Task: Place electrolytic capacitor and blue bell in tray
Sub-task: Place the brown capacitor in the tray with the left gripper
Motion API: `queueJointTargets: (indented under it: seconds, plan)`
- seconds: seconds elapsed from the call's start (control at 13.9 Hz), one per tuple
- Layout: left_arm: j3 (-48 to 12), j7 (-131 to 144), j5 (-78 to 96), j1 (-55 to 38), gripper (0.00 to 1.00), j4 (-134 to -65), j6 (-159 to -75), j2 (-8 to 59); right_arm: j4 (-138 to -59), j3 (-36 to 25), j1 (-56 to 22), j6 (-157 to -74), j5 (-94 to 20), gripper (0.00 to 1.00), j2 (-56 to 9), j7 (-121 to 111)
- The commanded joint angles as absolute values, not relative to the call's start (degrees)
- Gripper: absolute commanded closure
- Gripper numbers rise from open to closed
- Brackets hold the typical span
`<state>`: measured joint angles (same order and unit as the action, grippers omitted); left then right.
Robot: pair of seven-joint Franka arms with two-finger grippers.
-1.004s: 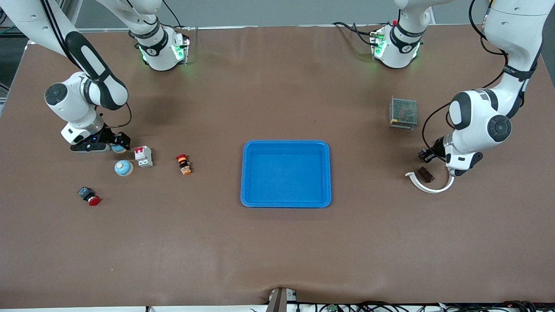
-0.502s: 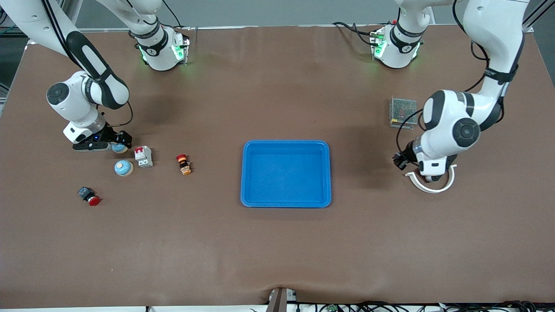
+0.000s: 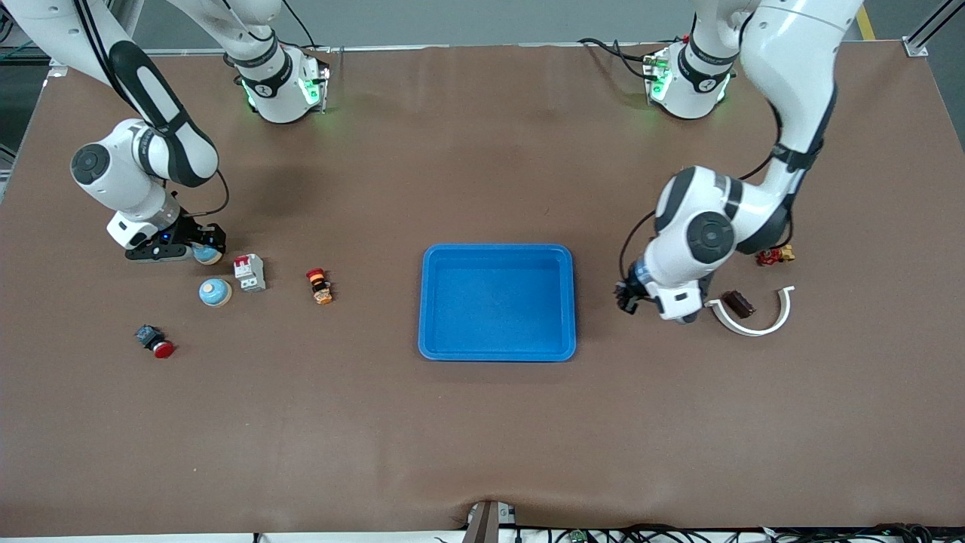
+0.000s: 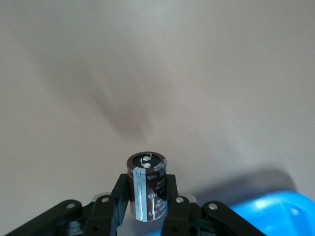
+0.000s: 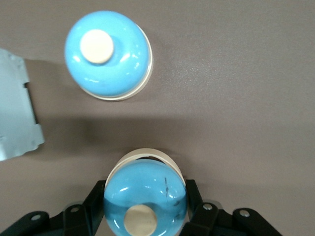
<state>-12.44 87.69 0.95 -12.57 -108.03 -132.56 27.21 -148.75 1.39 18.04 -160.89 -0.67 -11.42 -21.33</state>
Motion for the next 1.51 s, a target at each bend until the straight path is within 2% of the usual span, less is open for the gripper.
queueJointTargets:
  seconds: [0.0, 0.29, 0.72, 0.79, 0.93, 1.08, 1.15, 1.29, 1.43]
  plan:
    - [-11.95, 94.20, 1.49, -16.95, 1.00, -101.26, -131.31, 31.54, -147.66, 2.02, 18.55, -153.92, 0.09, 1.00, -6.78, -21.36]
    - [-11.95, 101.06, 1.32, -23.19, 1.00, -96.95, -131.31, 35.50, -145.29, 2.11, 17.32, -147.50, -0.26, 1.00, -3.70, -21.36]
    - [-11.87, 101.87, 1.23, -25.93, 0.96, -97.21, -131.75, 38.49, -135.81, 2.11, 11.87, -132.04, -5.09, 1.00, -0.79, -20.04]
    - [-11.87, 101.87, 1.14, -25.84, 0.89, -97.38, -131.75, 38.50, -134.14, 2.11, 10.82, -130.53, -6.05, 1.00, -0.79, -19.26]
    - [-11.87, 101.87, 1.23, -25.93, 0.67, -97.38, -131.75, 38.85, -132.11, 2.02, 7.66, -129.99, -6.77, 1.00, -0.70, -13.22]
    - [-11.87, 102.13, 1.23, -25.84, 0.30, -97.65, -131.66, 38.94, -130.61, 2.02, 3.28, -129.90, -6.77, 1.00, -0.70, -5.23]
    - [-11.87, 102.74, 1.23, -25.67, 0.02, -97.56, -131.40, 38.67, -130.00, 2.02, 0.99, -129.90, -6.77, 1.00, -0.70, -1.10]
    - [-11.69, 102.66, 1.14, -25.49, 0.00, -97.38, -131.13, 37.54, -128.76, 1.93, -3.67, -129.99, -6.68, 1.00, -0.97, 6.64]
    - [-11.34, 102.13, 0.36, -24.79, 0.00, -96.86, -126.68, 34.56, -127.36, 1.93, -8.41, -130.08, -6.68, 1.00, -1.23, 14.81]
